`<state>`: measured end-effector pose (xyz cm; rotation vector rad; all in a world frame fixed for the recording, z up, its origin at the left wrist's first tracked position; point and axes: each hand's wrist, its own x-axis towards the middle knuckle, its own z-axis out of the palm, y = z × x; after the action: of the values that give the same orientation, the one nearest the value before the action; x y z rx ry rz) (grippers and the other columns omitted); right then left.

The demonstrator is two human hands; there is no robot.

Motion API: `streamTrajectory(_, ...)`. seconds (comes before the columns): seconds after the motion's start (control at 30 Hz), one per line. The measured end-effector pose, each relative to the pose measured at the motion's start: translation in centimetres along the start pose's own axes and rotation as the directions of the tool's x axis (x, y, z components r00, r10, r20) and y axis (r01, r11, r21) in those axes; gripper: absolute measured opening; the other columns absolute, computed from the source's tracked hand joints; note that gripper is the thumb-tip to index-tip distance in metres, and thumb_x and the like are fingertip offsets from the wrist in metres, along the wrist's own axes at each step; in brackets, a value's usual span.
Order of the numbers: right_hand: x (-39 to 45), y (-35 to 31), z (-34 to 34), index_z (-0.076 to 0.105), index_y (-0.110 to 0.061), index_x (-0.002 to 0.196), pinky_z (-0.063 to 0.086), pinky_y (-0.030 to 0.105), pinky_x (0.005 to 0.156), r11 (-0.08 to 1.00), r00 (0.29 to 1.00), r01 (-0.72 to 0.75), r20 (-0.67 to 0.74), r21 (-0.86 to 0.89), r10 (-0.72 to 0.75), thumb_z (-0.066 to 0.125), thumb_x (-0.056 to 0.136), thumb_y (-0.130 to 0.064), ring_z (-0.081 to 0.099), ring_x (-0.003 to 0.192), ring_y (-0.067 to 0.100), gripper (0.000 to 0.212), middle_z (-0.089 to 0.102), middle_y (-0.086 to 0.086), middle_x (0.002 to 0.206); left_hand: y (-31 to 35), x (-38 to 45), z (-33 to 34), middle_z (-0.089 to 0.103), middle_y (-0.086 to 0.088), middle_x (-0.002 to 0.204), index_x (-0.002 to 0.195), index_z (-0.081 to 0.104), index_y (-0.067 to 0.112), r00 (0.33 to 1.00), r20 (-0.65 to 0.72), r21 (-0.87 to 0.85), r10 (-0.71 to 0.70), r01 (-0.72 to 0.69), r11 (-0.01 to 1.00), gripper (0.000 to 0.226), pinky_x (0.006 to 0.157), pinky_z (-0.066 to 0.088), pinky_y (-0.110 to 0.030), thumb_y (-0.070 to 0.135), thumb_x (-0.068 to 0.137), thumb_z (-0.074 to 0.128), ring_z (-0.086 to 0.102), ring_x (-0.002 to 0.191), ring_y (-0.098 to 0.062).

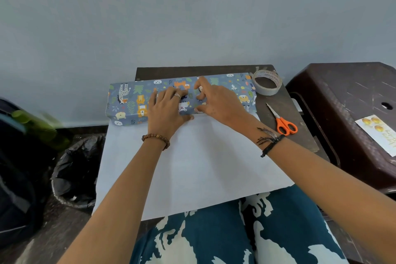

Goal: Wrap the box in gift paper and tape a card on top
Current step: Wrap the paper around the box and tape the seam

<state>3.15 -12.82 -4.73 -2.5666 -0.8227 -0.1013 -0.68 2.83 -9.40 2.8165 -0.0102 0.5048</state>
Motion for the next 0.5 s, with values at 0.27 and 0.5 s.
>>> streamTrajectory(0.27,-0.2,0.0,-0.3,0.047,-0.018,0.118,0.044,0.028,0.069,0.996,0.998,0.050,0.031,-0.067,-0.048,0.062,0.087,-0.024,0.063,0.094,0.021,0.035,0.068,0.001,0.107,-0.2,0.3,-0.5,0.050,-0.003,0.127,0.134,0.047,0.021,0.998,0.065,0.015,-0.003,0.002,1.000,0.075,0.116,0.013,-0.042,0.043,0.069,0.076,0.043,0.124,-0.025)
streamTrajectory(0.5,-2.9,0.2,-2.4,0.054,-0.016,0.117,0.043,0.031,0.077,0.999,0.990,0.019,0.141,0.032,-0.023,0.050,0.093,-0.015,0.056,0.101,0.020,0.024,0.061,0.001,0.113,-0.2,0.5,-2.4,0.032,-0.002,0.143,0.144,0.029,0.029,0.950,0.309,0.049,0.041,-0.059,0.997,0.073,0.116,0.008,-0.048,0.052,0.082,0.059,0.031,0.134,-0.023)
